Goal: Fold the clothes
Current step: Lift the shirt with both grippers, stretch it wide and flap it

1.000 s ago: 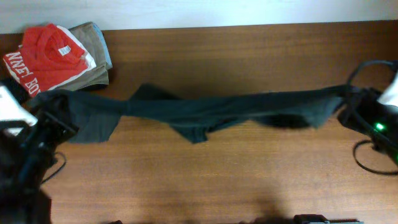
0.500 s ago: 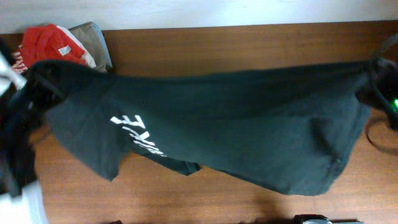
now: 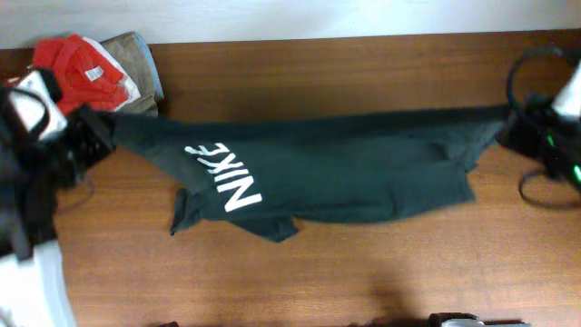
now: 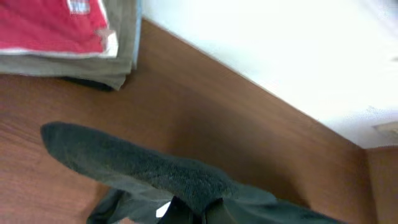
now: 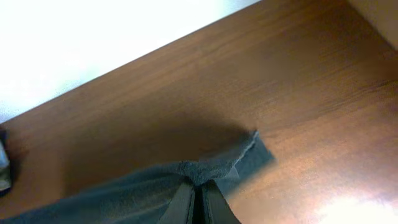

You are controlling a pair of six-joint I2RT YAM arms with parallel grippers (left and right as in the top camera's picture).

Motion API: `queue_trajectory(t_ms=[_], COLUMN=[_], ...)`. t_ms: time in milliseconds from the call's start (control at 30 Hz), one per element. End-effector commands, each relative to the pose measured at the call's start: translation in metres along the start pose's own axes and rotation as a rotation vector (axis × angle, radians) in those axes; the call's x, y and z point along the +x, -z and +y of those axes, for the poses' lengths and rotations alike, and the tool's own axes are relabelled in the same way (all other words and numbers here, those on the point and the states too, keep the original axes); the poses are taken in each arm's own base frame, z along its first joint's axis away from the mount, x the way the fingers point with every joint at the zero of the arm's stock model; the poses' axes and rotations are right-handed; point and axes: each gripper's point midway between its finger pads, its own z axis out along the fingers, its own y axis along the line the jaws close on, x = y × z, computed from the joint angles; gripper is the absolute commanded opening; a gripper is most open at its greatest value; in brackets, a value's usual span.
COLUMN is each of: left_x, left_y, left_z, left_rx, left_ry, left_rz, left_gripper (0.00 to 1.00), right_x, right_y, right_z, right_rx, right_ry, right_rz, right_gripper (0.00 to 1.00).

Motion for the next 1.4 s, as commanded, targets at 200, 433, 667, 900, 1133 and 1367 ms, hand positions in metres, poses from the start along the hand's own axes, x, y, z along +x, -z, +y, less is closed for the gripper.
queue_trajectory(t_ms=[200,433,667,900,1133,1367], left_x=[0.018,-0.02,-0.089,-0.166,-0.185,-0.113], left_y=[0.111,0.056,-0.12,-0.112,-0.007,-0.111], left_z=[-0.057,-0.04,-0.048,-0.157,-0.209,-0.128], left_rx=[0.191,0.133,0.247,0.531,0.583,0.237], left_ry=[-0.087,-0.033,-0.033,-0.223,-0.339,-0.282], left_rz=[-0.224,-0.189,-0.148,-0.436,-0.535,-0.143], left_gripper=[0.01,0.01,0.01,0.01,0.01,0.01], right_x=[0.009,-0.026,-0.095,-0.167,-0.193,-0.126], right_y=[0.058,0.012,-0.116,-0.072,0.042,-0.043], right_z=[0.011,0.028,0.078,0.089,0.048,0.025], right_rx=[-0.16,-0.155,-0.22,-0.317,-0.259,-0.164], right_ry=[0.001,0.0,0.074,0.095,0.084,0.045], right_rz=[-0.095,-0.102,-0.145,-0.406,-0.623,-0.218], right_gripper=[0.04,0.04,0.04,0.04,0.04,0.04])
